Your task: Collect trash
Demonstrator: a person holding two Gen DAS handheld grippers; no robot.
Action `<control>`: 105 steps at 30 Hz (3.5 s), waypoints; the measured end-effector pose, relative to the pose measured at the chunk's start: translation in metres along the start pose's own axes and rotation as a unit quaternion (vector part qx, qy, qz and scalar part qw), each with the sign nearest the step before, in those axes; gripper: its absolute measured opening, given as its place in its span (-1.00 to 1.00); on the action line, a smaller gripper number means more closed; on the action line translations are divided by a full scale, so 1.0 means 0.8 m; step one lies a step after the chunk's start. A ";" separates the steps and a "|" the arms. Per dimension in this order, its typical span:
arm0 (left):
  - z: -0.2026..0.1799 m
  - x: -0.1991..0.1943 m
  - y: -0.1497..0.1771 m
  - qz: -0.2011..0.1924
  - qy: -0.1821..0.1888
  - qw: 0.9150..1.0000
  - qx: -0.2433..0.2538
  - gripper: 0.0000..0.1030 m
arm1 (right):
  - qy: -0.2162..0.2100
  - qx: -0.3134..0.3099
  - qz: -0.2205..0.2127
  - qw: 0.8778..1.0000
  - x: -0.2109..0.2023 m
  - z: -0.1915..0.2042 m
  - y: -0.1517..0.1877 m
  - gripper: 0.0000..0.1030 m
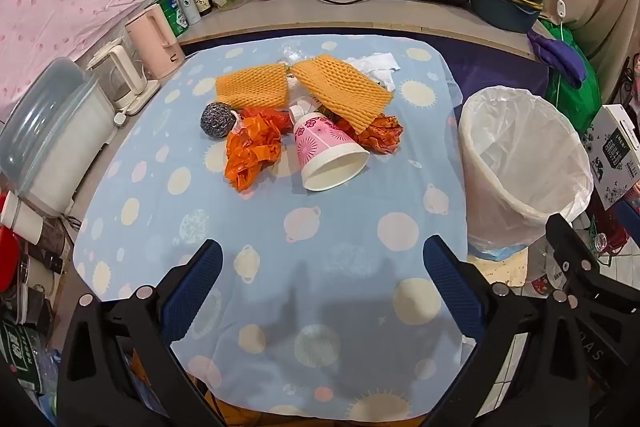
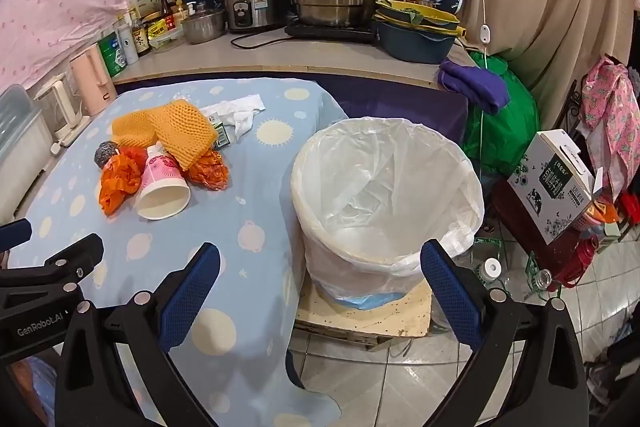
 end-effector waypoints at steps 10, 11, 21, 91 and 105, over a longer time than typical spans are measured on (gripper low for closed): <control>0.000 -0.002 -0.005 -0.013 -0.008 1.000 0.001 0.86 | -0.003 -0.001 0.004 1.000 0.003 -0.002 0.004 0.87; -0.010 -0.005 -0.007 -0.012 -0.004 1.000 0.004 0.86 | -0.003 0.000 0.004 1.000 0.003 -0.001 0.005 0.87; -0.005 -0.006 -0.004 -0.028 0.003 1.000 0.001 0.86 | -0.003 0.001 0.003 1.000 0.004 -0.004 0.006 0.87; -0.014 -0.021 -0.007 -0.040 -0.002 0.999 0.008 0.86 | 0.007 0.002 0.011 1.000 -0.014 -0.022 0.013 0.87; -0.015 -0.021 -0.007 -0.040 -0.002 0.999 0.008 0.86 | 0.007 0.002 0.010 1.000 -0.015 -0.021 0.013 0.87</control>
Point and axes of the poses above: each gripper's, at about its wrist camera, not at the fingertips, and x roughly the way its jaws point, z to its left, y to its underside, the point moved 9 cm from there along x, roughly the way its jaws point, and after that the axes turned 15 degrees about -x, right-handed, at the moved point
